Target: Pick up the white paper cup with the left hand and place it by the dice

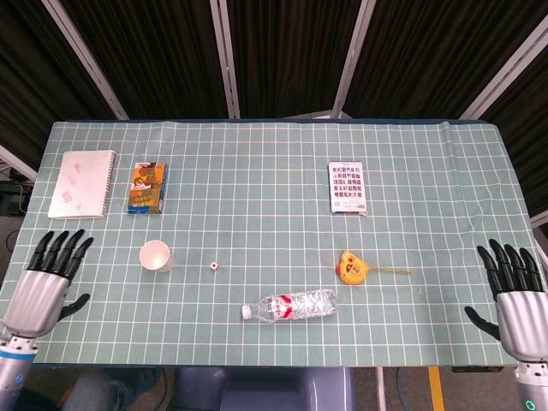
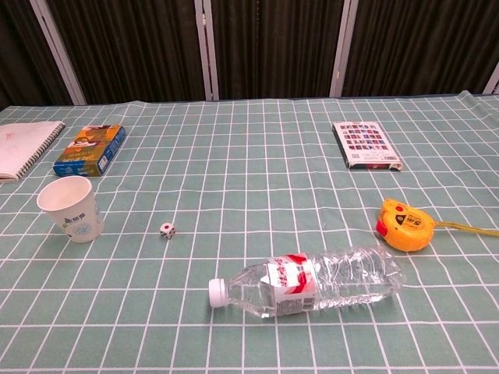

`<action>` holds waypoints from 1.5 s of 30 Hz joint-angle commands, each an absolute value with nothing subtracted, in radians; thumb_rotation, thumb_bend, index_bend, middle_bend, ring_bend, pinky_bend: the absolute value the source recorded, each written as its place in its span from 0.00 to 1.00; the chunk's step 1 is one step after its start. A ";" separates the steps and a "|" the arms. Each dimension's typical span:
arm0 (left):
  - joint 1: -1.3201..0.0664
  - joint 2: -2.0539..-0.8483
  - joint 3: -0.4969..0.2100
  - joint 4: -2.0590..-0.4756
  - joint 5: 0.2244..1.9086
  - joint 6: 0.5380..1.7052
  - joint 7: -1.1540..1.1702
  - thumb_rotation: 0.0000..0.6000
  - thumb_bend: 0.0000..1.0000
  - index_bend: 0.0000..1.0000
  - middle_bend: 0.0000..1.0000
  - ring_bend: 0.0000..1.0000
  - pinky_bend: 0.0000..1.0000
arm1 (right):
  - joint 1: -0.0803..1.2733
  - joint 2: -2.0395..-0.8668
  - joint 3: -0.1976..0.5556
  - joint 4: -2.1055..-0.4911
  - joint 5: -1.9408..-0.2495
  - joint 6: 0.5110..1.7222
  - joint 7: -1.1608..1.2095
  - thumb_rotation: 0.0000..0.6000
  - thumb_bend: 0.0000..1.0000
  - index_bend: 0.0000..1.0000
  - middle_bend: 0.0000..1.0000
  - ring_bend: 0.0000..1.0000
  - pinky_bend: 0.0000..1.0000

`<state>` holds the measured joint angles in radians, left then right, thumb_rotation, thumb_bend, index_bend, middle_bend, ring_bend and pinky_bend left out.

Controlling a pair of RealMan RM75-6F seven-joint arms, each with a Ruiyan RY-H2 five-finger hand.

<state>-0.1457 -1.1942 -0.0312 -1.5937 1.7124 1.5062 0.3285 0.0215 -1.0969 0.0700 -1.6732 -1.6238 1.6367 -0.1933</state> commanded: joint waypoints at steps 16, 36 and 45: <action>-0.436 -1.508 -0.045 -1.228 1.842 1.121 0.873 1.00 0.00 0.00 0.00 0.00 0.00 | 0.062 -1.112 0.107 -1.640 -1.498 1.532 -0.187 1.00 0.00 0.00 0.00 0.00 0.00; -0.473 -1.621 -0.025 -1.033 1.840 1.168 0.893 1.00 0.00 0.48 0.39 0.27 0.31 | 0.066 -1.111 0.114 -1.632 -1.478 1.528 -0.167 1.00 0.00 0.00 0.00 0.00 0.00; -0.451 -1.575 -0.086 -1.139 1.715 1.245 0.587 1.00 0.00 0.49 0.43 0.32 0.36 | 0.067 -1.109 0.112 -1.632 -1.480 1.528 -0.160 1.00 0.00 0.00 0.00 0.00 0.00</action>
